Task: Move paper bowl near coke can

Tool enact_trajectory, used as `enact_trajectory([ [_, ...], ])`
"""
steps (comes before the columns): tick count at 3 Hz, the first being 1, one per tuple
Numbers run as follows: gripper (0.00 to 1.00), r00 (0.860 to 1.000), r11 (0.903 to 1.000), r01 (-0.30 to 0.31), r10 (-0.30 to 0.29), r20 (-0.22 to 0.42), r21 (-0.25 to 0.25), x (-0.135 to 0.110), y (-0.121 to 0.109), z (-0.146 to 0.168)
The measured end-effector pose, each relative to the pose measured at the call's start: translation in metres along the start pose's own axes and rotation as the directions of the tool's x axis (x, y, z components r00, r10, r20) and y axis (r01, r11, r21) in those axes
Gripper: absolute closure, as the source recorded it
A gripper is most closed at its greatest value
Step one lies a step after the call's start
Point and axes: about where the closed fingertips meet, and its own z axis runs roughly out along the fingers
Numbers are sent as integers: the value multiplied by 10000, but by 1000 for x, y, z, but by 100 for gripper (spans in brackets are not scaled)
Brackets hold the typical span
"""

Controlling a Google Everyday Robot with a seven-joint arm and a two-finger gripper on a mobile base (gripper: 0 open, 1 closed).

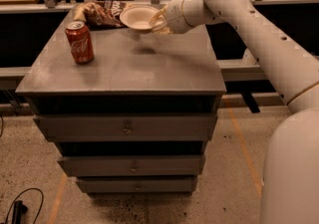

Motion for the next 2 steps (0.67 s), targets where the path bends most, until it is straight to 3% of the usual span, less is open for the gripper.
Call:
enact_trajectory([
  [1,100,9998,10000,15,-14,179,-60,-8,0,6],
  [2,100,9971,9997,-30,48,766,-241,-35,-1,19],
])
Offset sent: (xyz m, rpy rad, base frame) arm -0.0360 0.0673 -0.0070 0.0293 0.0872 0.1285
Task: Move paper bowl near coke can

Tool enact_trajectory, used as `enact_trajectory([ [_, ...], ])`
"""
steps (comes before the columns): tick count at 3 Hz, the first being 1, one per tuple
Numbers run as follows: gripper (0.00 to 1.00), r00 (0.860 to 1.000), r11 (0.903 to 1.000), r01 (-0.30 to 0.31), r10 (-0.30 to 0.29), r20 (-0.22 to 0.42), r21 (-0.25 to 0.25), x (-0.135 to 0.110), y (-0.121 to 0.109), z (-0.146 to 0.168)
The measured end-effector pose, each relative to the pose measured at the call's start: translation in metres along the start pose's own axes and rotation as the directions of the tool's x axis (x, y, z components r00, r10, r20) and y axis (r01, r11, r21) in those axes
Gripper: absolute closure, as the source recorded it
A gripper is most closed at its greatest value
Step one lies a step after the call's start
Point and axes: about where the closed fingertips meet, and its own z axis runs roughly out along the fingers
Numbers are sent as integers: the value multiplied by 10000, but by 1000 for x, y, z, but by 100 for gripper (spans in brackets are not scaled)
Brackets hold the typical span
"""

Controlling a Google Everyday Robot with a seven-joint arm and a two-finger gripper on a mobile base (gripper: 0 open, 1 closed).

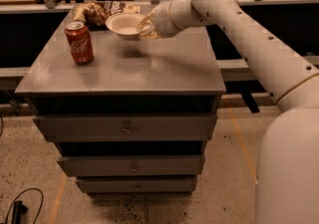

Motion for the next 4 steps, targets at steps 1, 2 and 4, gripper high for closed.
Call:
enact_trajectory([
  [1,100,9979,9998,-124,135,626,-181,-25,0,16],
  [2,83,9927,9986,-322,368,1147,-411,-43,1,27],
  [4,36,9866,9953,-690,782,1435,-680,-57,6,37],
])
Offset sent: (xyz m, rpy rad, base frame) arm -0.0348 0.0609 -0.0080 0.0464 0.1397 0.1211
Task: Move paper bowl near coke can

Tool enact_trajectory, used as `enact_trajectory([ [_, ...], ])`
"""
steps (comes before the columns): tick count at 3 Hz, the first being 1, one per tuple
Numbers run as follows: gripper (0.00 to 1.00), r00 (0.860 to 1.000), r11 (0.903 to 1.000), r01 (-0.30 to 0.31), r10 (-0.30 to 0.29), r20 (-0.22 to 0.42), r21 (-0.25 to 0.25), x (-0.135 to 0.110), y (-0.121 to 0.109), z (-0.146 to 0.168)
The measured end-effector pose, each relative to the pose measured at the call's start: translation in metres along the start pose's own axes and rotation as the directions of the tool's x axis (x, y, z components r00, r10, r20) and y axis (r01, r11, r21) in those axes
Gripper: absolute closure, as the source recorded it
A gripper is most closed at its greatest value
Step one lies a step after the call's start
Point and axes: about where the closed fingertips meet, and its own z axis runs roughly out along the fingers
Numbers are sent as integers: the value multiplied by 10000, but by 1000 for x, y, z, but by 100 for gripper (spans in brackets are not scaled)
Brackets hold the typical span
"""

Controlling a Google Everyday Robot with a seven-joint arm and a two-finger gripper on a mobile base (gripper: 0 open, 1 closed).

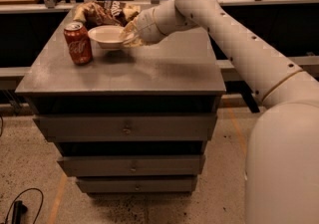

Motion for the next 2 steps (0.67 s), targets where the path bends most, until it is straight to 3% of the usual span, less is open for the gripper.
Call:
enact_trajectory([
  [1,14,9999,9999,-96,96,-96,-32,0,1,-1],
  [2,0,9991,9997,-243,245,-336,62,3,2,-13],
])
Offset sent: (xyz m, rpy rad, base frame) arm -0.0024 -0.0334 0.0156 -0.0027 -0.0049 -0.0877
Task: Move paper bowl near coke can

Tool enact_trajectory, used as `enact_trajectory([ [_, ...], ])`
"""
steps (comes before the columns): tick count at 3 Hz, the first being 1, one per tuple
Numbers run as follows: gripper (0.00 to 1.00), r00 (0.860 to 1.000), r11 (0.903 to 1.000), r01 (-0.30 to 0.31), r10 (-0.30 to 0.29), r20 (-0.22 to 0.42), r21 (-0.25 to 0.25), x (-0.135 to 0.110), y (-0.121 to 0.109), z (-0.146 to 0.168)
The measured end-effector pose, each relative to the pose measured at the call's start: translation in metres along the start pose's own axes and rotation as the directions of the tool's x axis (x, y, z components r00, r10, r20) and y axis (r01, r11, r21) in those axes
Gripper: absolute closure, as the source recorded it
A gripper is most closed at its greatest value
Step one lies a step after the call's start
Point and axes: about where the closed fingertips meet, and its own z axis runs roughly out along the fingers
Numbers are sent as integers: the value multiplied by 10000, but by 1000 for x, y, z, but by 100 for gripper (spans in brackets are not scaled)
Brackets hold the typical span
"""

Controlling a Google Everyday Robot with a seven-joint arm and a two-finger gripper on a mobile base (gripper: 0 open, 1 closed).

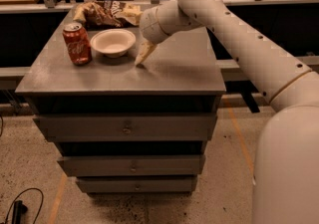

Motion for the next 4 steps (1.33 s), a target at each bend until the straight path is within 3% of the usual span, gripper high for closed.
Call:
enact_trajectory([
  [1,0,9978,9924,-660,657,57,1036,-2,-1,-27],
  [2,0,9942,9562,-946,1048,-224,2770,-9,-6,-81],
  [3,0,9828,9101,-798,1401,-1207,4066,-9,-4,-137],
  [4,0,9677,8710,-679,1762,-1803,4866,10,-10,-164],
])
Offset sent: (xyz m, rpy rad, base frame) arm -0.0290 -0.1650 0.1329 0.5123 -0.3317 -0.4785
